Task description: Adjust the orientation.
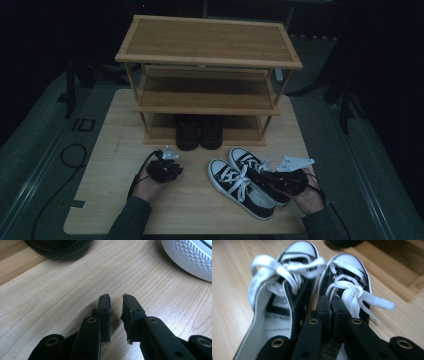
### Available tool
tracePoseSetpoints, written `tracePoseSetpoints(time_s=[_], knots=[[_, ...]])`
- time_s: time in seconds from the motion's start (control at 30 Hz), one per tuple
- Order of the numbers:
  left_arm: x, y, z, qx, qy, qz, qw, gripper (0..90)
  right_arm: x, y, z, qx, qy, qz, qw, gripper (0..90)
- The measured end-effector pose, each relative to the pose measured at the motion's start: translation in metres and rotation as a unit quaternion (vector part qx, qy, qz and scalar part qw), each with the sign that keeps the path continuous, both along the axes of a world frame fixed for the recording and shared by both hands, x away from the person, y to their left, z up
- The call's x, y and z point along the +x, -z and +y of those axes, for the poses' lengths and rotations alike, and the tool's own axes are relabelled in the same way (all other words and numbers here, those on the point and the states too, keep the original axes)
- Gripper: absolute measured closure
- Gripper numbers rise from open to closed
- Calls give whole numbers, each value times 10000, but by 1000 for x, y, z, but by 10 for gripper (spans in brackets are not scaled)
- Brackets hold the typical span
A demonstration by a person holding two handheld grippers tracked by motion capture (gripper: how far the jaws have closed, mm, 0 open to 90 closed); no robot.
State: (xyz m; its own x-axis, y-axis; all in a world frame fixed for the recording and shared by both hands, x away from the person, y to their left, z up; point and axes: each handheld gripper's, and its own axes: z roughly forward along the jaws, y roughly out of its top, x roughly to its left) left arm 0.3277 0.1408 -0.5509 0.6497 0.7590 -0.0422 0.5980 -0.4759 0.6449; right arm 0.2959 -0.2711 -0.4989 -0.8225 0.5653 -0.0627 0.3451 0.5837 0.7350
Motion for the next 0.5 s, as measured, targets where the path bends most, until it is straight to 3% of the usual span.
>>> tracePoseSetpoints(time_s=[0.13,0.33,0.5], knots=[[0,1,0,-9,-12,25,10000,765,-2,-1,-3,-53,100,98,9999,796],[0,2,0,-15,-18,40,10000,765,-4,-5,-1,28,200,381,9991,572],[0,3,0,-35,-47,53,10000,758,-5,-4,2,-95,239,633,9977,443]])
